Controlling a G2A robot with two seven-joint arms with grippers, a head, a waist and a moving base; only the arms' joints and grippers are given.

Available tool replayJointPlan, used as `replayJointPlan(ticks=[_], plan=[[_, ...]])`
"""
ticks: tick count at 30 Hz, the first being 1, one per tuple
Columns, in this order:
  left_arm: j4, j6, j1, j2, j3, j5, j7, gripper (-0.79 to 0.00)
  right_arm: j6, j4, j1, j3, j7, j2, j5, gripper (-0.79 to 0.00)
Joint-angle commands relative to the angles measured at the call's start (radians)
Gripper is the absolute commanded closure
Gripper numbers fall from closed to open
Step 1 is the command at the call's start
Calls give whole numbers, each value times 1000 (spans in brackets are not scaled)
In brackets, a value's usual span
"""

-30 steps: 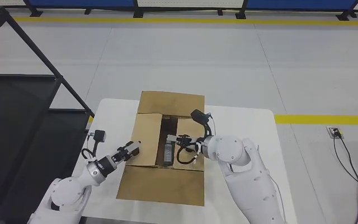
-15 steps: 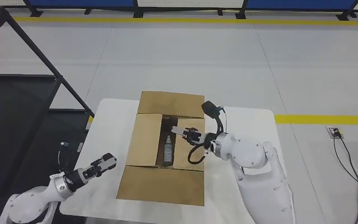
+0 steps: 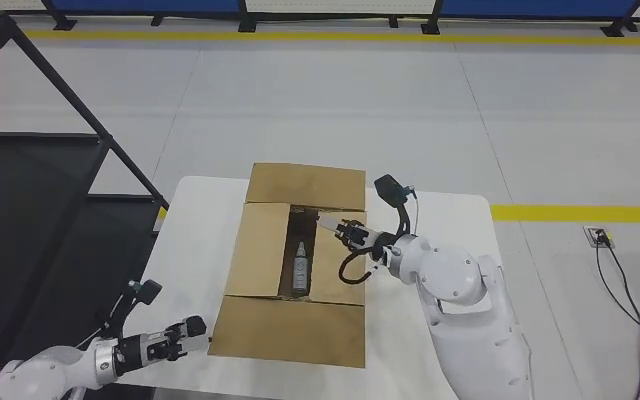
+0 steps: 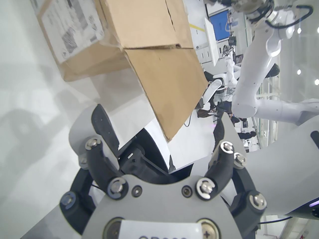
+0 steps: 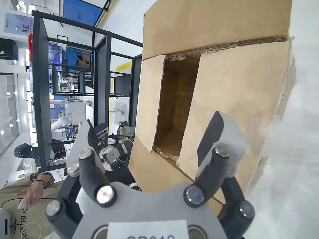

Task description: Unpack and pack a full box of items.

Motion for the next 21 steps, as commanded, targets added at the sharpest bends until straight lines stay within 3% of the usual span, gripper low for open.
replayJointPlan(ticks=[1,5,9,13,16,21], plan=[[-12,7,2,10,31,2,-7,-785,-20,9,-31,12,-49,2,24,-785],[-17,4,-5,32,83,1,-4,-785,-42,77,-29,39,-198,2,40,-785],[-22,0,-8,53,113,-38,1,-785,-126,212,19,61,-302,-1,131,-785],[-19,-12,-9,72,128,-95,12,-785,-202,372,103,68,-376,-3,179,-785],[-17,-19,-15,82,139,-145,19,-785,-218,486,167,60,-512,-6,137,-785],[-22,-21,-28,91,158,-217,21,-785,-283,678,274,43,-587,-13,158,-785]])
